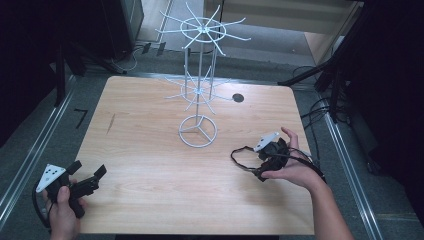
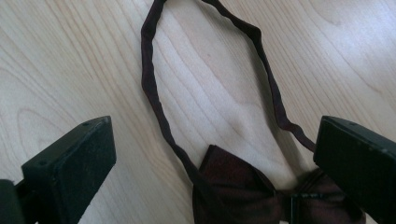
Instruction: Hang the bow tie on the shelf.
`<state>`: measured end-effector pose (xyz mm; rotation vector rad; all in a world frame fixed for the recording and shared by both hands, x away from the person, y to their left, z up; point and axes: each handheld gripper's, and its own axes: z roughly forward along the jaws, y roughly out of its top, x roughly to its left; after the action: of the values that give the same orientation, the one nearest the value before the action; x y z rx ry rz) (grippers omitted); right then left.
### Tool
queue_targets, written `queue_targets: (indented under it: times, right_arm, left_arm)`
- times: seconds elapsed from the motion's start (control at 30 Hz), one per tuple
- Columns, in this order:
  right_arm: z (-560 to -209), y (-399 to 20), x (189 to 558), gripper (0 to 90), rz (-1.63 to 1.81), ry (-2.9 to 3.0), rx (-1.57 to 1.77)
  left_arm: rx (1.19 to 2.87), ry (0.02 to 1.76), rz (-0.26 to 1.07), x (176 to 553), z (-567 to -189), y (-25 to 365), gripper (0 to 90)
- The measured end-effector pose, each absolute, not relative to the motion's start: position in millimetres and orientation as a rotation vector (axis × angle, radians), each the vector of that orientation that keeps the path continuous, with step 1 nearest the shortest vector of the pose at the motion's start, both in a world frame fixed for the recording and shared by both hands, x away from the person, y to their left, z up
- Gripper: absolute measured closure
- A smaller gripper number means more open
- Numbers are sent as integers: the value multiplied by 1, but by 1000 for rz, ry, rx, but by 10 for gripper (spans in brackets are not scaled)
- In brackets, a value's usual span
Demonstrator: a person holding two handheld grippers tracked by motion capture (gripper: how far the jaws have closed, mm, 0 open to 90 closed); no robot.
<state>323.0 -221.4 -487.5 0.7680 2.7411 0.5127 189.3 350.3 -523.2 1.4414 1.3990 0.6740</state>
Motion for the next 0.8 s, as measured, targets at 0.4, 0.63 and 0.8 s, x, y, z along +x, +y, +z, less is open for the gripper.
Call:
queue_targets:
  times: [0.4,0.63,0.8]
  right_arm:
    - [-506,-208,341,0,378,2789,769]
    - [-517,-208,353,0,349,2820,825]
    - [-519,-213,361,0,367,2856,904]
  left_arm:
    - [1445,1394,671,189,-523,350,33]
    - [1445,1394,671,189,-523,351,33]
    - [1446,1392,669,189,-523,351,33]
